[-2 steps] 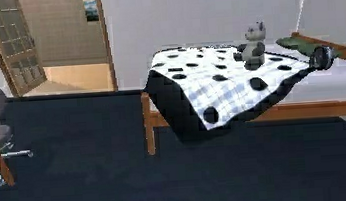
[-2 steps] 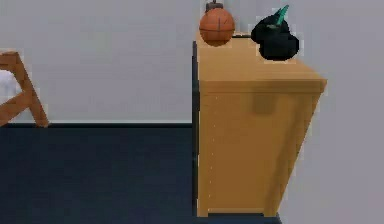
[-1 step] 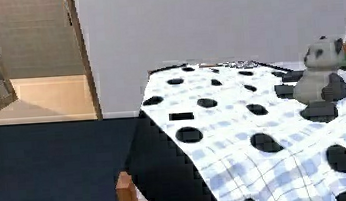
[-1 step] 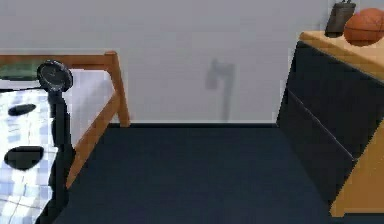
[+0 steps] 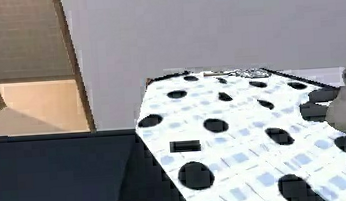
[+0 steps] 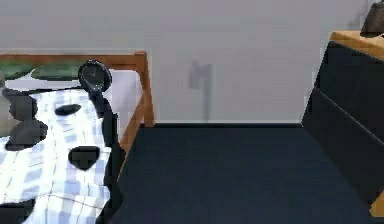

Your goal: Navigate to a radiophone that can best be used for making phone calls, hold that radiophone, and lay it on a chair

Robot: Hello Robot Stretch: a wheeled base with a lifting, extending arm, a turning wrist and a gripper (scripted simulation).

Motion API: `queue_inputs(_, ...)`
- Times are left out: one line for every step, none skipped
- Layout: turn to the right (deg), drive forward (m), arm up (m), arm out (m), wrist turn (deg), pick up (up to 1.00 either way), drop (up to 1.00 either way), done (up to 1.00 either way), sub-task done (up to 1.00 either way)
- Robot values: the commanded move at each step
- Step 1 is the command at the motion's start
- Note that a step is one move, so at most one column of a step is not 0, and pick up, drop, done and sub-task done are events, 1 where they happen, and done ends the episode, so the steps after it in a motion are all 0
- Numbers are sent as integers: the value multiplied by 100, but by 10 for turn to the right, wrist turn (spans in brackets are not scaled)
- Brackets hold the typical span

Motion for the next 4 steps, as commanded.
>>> queue_inputs(-450, 0, 0, 0, 0, 0, 0, 0, 0)
queue_inputs(-360, 0, 0, 0, 0, 0, 0, 0, 0)
queue_inputs(0, 0, 50, 0, 0, 0, 0, 0, 0)
queue_inputs(0, 0, 36, 0, 0, 0, 0, 0, 0)
